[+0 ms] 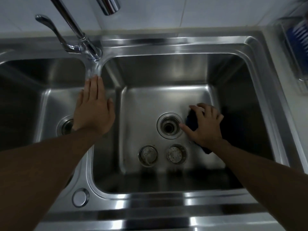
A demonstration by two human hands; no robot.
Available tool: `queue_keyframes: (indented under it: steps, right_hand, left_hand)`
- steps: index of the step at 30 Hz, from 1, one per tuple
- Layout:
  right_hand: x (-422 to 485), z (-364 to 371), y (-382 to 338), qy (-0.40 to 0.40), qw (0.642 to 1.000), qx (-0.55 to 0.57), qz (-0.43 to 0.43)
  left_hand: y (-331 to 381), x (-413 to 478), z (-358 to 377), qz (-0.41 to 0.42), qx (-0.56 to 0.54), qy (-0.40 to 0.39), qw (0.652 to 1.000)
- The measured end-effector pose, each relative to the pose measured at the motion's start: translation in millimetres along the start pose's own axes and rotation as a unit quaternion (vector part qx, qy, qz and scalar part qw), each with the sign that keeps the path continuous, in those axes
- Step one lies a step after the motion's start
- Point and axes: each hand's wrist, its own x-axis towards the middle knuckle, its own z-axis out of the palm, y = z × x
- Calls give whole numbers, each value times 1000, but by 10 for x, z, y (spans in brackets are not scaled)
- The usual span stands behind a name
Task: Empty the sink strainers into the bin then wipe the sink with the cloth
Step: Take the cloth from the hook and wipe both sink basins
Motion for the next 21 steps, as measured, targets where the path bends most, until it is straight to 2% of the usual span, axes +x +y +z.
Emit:
queue_keyframes:
  steps: [2,5,7,10,13,16,21]
  right_hand:
    - [134,-3,-274,-26,993,83,-80]
    - [233,35,-740,-228,940,198,-158]
    - [220,109,-959,-324,911,172,-187]
    - [185,238,-1081,-374,894,94,-228]
    - [176,296,-1111,-389,883,107,-242]
    - [218,336,-1096,-354,897,172,-200]
    - [573,358,-1088,-186,941,281,19]
  left_hand:
    - [4,-2,-6,0,1,0,1000]
    - [13,-1,-23,-3,8,-3,1000]
    - [20,2,-28,-5,9,-2,1000]
    - [23,0,-25,-9,11,1,1000]
    - [23,8,-26,-11,14,-3,1000]
    - [24,6,-34,-10,13,-8,1000]
    - [28,1,-32,-10,9,-11,1000]
